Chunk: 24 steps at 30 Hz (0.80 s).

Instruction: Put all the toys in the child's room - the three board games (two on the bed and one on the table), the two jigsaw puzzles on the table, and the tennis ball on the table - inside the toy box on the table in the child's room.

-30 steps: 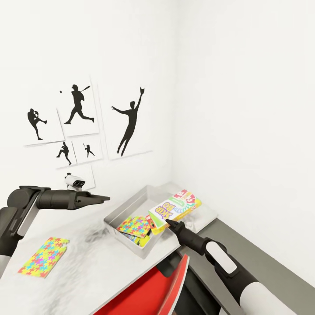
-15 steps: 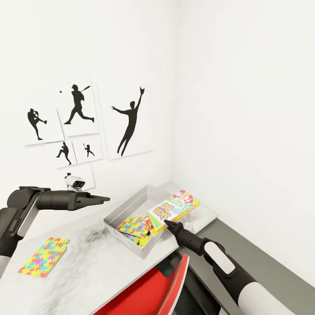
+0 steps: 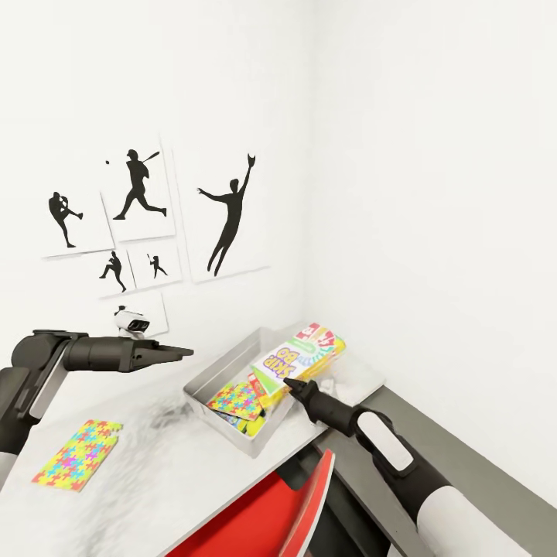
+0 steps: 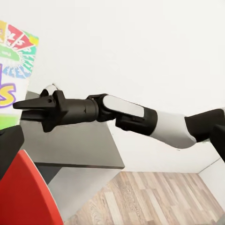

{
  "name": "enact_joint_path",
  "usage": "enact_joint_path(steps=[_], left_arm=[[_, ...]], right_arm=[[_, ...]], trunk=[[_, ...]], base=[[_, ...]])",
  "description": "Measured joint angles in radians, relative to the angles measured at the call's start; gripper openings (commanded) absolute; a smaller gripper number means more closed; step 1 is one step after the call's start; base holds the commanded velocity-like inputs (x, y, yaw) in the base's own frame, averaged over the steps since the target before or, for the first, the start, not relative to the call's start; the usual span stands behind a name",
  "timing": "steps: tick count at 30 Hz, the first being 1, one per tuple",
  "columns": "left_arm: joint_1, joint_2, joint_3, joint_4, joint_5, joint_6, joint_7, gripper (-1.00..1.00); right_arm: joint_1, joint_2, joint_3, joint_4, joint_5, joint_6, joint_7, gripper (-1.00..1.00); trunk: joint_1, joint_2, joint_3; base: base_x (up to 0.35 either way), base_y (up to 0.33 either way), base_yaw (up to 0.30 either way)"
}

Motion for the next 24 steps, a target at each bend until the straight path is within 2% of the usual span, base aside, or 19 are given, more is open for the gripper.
enact_joint_path(steps=[1,2,4,5,8,9,12,17,21,24], left_arm=[[0.0,0.0,0.0,0.0,0.0,0.0,0.0,1.0],[0.0,0.001,0.0,0.0,0.0,0.0,0.0,1.0],[0.0,0.002,0.0,0.0,0.0,0.0,0.0,1.0],[0.0,0.006,0.002,0.0,0.0,0.0,0.0,1.0],[0.0,0.014,0.01,0.001,0.0,0.0,0.0,1.0],[0.0,0.016,0.011,0.001,0.0,0.0,0.0,1.0],[0.0,0.017,0.013,0.001,0.0,0.0,0.0,1.0],[0.0,0.018,0.014,-0.002,0.003,0.0,0.0,1.0],[0.0,0.02,0.014,-0.003,0.047,0.0,0.0,1.0],[0.0,0.02,0.014,-0.003,0.07,0.0,0.0,1.0]], right_arm=[[-0.022,0.001,-0.003,-0.007,0.0,0.048,-0.013,-1.0],[-0.06,0.002,-0.009,-0.009,-0.001,0.126,-0.033,-1.0],[-0.104,0.003,-0.032,-0.002,0.003,0.188,-0.068,-1.0],[-0.135,0.003,-0.058,0.014,0.007,0.212,-0.109,-1.0],[-0.199,0.015,-0.091,0.076,0.004,0.235,-0.201,-1.0],[-0.232,0.033,-0.097,0.116,0.004,0.24,-0.226,-1.0],[-0.312,0.073,-0.099,0.255,0.012,0.255,-0.248,-1.0],[-0.426,0.121,-0.104,0.478,0.013,0.274,-0.254,-1.0],[-0.461,0.147,-0.104,0.524,0.015,0.274,-0.263,-1.0],[-0.474,0.17,-0.103,0.533,0.019,0.29,-0.303,-1.0]], trunk=[[0.0,0.0,0.0],[0.0,0.0,0.0],[0.0,0.0,0.0],[0.0,0.0,0.0],[0.0,0.0,0.0],[0.0,0.0,0.0],[0.0,0.0,0.0],[0.0,0.0,0.0],[0.0,0.0,0.0],[0.0,0.0,0.0]], base=[[0.0,0.0,0.0],[0.0,0.0,0.0],[0.0,0.0,0.0],[0.0,0.0,0.0],[0.0,0.0,0.0],[0.0,0.0,0.0],[0.0,0.0,0.0],[0.0,0.0,0.0],[0.0,0.0,0.0],[0.0,0.0,0.0]])
